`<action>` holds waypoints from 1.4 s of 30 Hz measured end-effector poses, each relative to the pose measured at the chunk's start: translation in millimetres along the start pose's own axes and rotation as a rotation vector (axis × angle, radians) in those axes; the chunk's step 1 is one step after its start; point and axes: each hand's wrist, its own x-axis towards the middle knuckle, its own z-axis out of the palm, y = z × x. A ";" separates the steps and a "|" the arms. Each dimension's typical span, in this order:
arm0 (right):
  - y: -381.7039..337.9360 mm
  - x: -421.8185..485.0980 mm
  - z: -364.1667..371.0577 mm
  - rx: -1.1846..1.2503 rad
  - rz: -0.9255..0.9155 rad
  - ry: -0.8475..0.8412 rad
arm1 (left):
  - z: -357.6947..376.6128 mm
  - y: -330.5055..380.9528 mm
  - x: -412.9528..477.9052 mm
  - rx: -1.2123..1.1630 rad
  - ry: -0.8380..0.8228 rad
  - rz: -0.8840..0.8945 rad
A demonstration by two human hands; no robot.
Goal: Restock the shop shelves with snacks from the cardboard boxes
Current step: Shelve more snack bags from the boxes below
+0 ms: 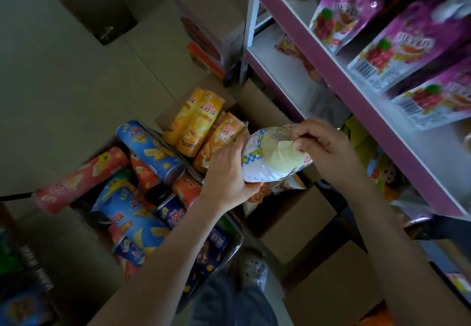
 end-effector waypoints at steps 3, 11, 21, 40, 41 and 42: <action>2.0 2.8 3.8 0.044 -0.033 0.105 | -10.8 -4.8 2.3 0.084 0.022 0.005; 56.4 1.2 29.7 0.028 0.524 0.315 | -94.6 -29.3 40.7 0.363 0.118 -0.055; 173.8 14.7 145.7 -0.213 0.745 -0.349 | -102.9 -60.4 29.3 0.047 0.190 -0.318; 146.5 -17.0 165.2 -0.677 0.662 -0.030 | -123.5 -82.7 2.1 -0.228 0.518 -0.426; 135.5 -21.6 155.9 -0.658 0.660 0.025 | -127.9 -76.3 1.1 -0.254 0.530 -0.431; 122.8 -27.0 145.8 -0.644 0.650 0.082 | -132.9 -68.9 -0.2 -0.285 0.534 -0.436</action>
